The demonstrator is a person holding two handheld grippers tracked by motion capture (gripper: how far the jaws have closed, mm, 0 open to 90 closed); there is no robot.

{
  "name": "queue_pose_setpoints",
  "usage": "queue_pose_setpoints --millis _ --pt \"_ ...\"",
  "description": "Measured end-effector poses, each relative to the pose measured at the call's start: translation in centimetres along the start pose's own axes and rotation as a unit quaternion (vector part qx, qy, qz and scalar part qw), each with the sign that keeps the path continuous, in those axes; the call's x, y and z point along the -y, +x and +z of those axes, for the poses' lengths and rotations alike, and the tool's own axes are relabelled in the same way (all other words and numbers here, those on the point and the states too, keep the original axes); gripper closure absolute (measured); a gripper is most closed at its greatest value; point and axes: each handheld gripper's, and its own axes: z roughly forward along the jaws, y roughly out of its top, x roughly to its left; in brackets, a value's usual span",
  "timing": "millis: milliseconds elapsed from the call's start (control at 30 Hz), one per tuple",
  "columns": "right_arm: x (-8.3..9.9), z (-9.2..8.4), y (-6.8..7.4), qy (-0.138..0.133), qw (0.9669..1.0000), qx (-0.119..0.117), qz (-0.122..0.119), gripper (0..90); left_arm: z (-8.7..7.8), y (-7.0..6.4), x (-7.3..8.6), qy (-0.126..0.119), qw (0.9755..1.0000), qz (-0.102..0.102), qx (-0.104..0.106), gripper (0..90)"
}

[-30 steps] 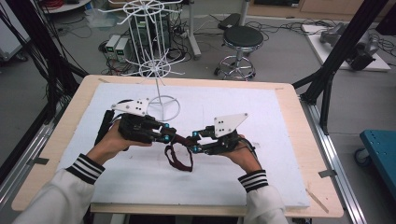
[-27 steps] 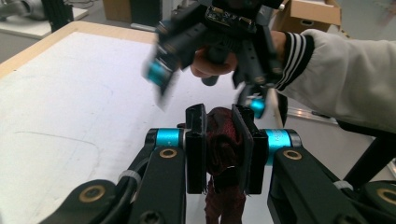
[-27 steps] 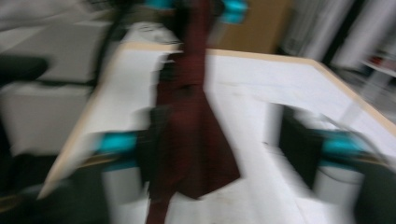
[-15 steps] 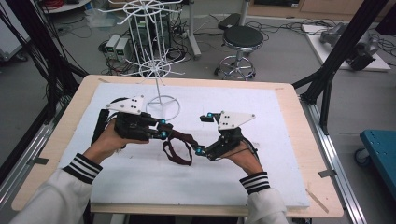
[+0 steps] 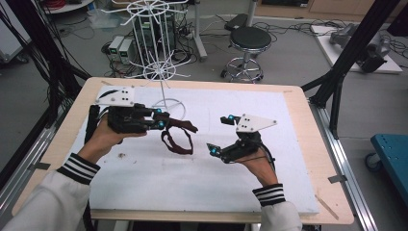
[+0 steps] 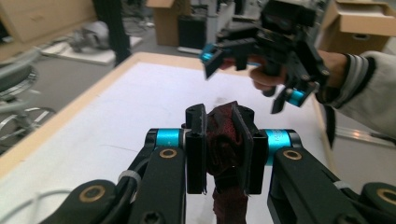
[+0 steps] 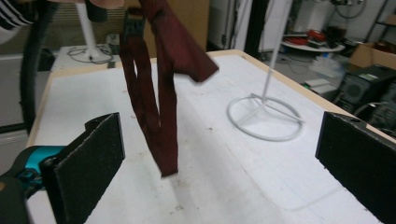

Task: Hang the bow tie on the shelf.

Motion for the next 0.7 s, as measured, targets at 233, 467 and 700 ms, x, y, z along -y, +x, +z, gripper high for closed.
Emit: queue_pose_setpoints --millis 233,467,700 --pt "0.7 -1.7 0.2 -0.032 0.9986 0.037 0.018 0.6 -0.8 0.5 -1.0 -0.014 0.9993 0.007 -0.033 75.9" --pt "2.0 -3.0 0.3 -0.041 0.9971 0.058 0.027 0.6 -1.3 1.2 -2.1 -0.025 0.9979 0.01 -0.058 75.9" --pt "3.1 -3.9 0.6 -0.048 0.9955 0.074 0.034 0.6 -1.6 1.6 -2.8 -0.025 0.9961 0.021 -0.082 75.9"
